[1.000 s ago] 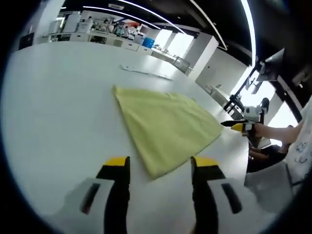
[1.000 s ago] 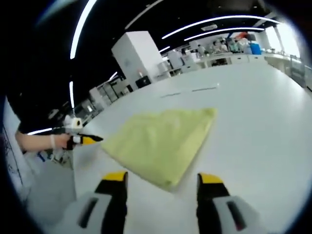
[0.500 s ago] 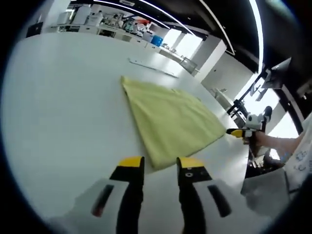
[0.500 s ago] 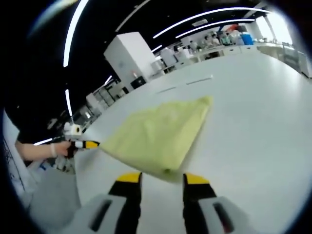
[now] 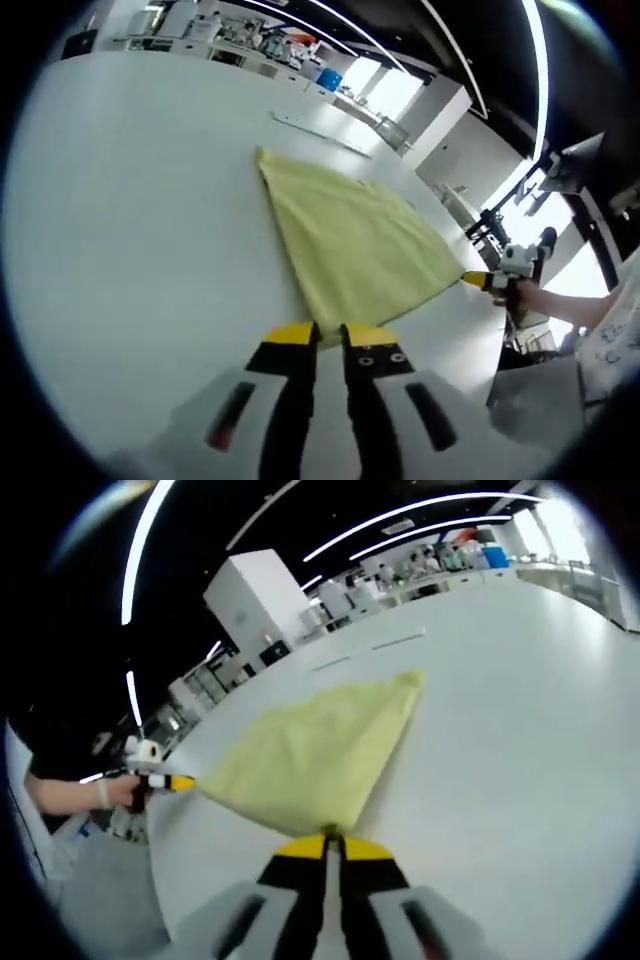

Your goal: Fold the garment on the visible template until the final outline fits inside the template.

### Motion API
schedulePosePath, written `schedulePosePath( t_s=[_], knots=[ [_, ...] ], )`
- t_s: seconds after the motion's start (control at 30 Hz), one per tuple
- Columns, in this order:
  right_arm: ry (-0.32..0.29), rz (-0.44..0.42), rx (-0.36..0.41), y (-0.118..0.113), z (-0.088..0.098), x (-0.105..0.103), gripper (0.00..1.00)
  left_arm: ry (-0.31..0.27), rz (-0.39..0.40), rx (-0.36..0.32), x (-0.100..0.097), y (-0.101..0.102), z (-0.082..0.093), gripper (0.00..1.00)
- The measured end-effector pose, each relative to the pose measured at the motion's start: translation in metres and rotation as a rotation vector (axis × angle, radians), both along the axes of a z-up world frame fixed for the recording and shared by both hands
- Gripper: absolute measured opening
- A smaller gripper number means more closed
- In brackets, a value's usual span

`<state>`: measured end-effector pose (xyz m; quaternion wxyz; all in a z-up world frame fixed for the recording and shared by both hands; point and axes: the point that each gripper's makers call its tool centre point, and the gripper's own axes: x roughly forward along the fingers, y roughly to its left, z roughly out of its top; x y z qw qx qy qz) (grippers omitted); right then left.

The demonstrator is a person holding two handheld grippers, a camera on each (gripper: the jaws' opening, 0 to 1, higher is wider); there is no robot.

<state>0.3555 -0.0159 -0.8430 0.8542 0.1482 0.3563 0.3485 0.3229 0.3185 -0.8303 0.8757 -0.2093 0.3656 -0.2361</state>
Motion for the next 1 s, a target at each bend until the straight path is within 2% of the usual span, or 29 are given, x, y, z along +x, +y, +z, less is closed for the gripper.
schedulePosePath(
  t_s=[0.17,0.3,0.57,0.67,0.77,1.0],
  knots=[
    [-0.001,-0.013,0.009,-0.003,0.002,0.001,0.0,-0.001,0.008,0.001,0.003,0.004,-0.001,0.0],
    [-0.005,-0.002,0.019,-0.006,0.007,0.0,0.0,-0.003,0.014,0.002,0.0,-0.002,0.002,0.0],
    [-0.026,0.024,-0.014,-0.019,0.013,-0.001,0.0,-0.01,0.032,-0.006,0.0,-0.004,0.007,0.0],
    [-0.036,0.052,-0.028,-0.019,0.014,-0.005,0.0,-0.011,0.032,-0.015,0.0,0.003,0.006,0.0],
    [-0.035,0.079,-0.047,-0.018,0.012,-0.012,0.0,-0.008,0.031,-0.017,-0.004,0.008,0.003,0.0],
    [-0.021,0.119,-0.059,-0.017,0.01,-0.03,0.0,0.005,0.028,-0.021,-0.026,0.002,0.006,0.0]
  ],
)
